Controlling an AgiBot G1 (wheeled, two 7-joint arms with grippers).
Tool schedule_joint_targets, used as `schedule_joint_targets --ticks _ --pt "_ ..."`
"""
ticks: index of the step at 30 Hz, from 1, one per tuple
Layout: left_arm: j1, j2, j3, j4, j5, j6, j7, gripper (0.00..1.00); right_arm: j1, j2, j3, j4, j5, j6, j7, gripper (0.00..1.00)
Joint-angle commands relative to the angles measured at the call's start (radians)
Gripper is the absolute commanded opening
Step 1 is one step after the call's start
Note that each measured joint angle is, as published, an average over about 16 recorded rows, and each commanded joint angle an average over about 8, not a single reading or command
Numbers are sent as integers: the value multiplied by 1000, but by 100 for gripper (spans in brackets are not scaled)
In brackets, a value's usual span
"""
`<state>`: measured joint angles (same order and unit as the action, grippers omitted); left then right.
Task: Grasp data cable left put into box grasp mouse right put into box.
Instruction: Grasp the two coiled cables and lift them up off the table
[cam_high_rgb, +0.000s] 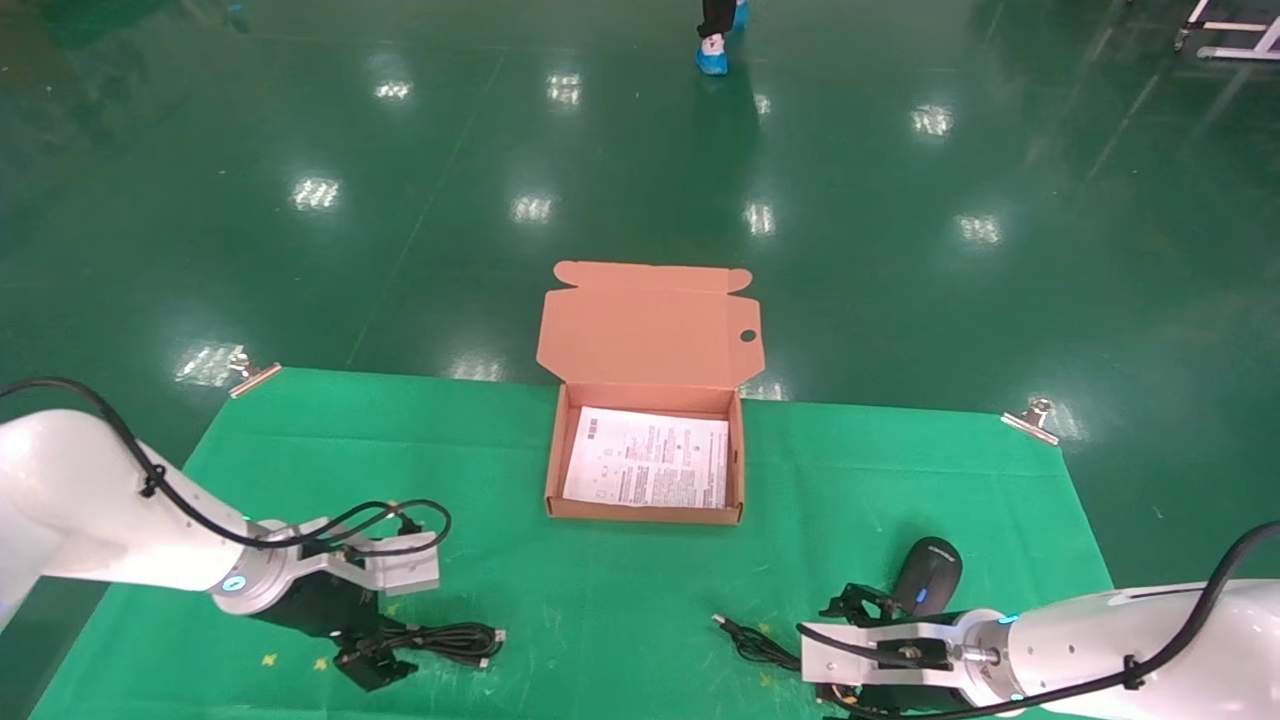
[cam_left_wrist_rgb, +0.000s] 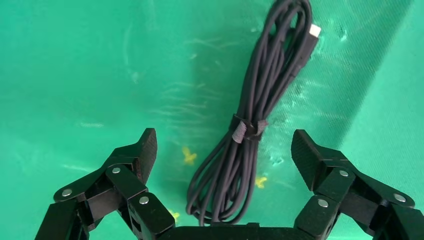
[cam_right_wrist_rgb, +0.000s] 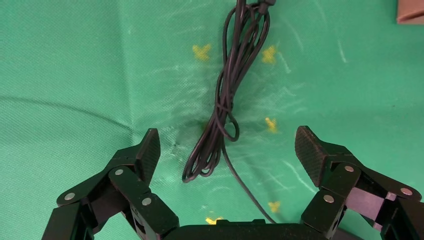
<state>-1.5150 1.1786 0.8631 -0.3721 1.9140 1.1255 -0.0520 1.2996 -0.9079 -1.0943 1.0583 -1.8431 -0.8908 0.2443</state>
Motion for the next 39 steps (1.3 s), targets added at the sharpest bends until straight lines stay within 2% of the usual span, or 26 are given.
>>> schedule_joint_targets --ticks 1,39 --pt "-1 3 0 9 0 -5 5 0 -3 -5 0 -15 0 6 3 0" --pt "1 -3 0 -11 0 4 -2 0 3 4 1 11 1 -6 -3 0"
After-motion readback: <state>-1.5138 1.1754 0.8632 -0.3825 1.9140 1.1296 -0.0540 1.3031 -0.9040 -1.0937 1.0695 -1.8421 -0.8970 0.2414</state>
